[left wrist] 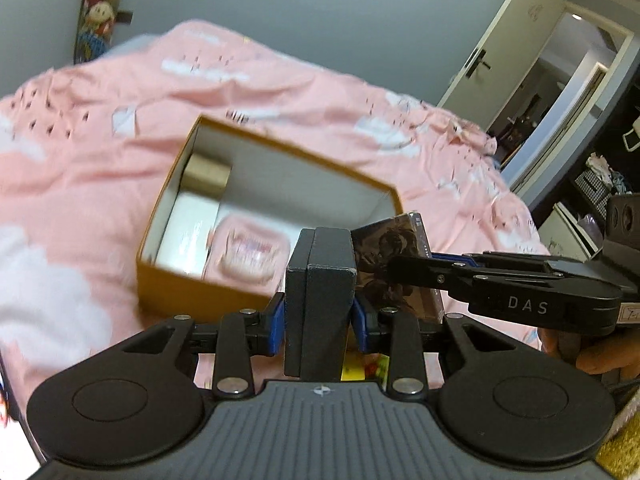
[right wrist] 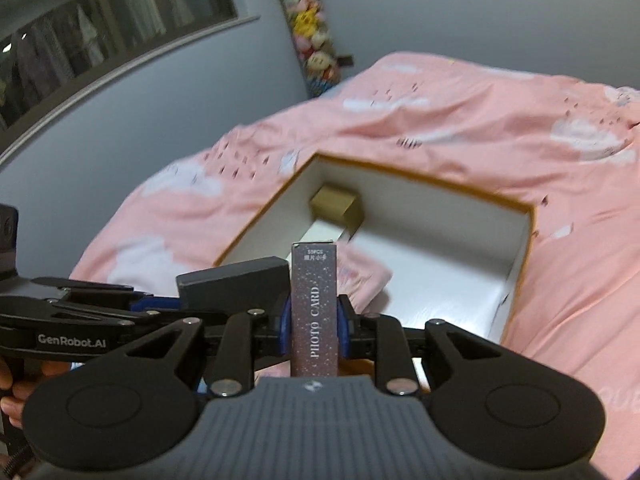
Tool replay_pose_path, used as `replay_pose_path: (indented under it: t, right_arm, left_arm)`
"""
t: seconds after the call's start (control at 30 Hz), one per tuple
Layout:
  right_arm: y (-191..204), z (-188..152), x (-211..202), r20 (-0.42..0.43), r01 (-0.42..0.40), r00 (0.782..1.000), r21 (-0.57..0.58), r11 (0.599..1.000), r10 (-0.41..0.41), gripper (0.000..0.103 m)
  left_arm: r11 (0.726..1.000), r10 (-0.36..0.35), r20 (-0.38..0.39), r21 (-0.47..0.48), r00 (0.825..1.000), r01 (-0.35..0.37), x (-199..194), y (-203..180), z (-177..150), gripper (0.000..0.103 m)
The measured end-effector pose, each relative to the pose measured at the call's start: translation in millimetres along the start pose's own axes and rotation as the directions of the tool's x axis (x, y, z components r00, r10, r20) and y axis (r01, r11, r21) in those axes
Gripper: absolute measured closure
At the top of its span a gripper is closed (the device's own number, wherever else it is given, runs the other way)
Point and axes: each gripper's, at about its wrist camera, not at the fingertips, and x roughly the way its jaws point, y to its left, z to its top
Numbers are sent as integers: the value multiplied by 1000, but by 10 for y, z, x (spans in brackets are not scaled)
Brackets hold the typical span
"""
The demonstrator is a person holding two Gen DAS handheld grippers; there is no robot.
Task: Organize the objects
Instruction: 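Lower the black box into the box with the left gripper while the right carries the card box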
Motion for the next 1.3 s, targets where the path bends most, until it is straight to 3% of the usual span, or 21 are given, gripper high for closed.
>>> replay_pose_path:
  t: [0.2, 0.47, 0.7, 0.93, 1.3]
  right_arm:
    - [-178, 120, 90, 48, 60, 997, 68, 996, -64, 79]
    - [-490, 109, 389, 12, 108, 994, 157, 982, -111, 79]
    - [-728, 193, 643, -20, 117, 993, 201, 973, -115, 79]
    - [-878, 259, 894, -48, 121, 992, 221, 968, -113, 79]
    - [-1134, 261, 1172, -83, 164, 986, 256, 953, -148, 79]
  left_arm:
    - [997, 72, 68, 32, 995, -74, 196, -118, 107, 65]
    - [997, 52, 72, 50, 996, -56, 501, -134, 277, 65]
    - [999, -39, -64, 32, 997, 41, 885, 134, 722, 65]
    - [997, -59, -221, 35, 973, 68, 1325, 458, 1171, 65]
    - [982, -179, -285, -104, 942, 155, 1878, 715, 1307, 65]
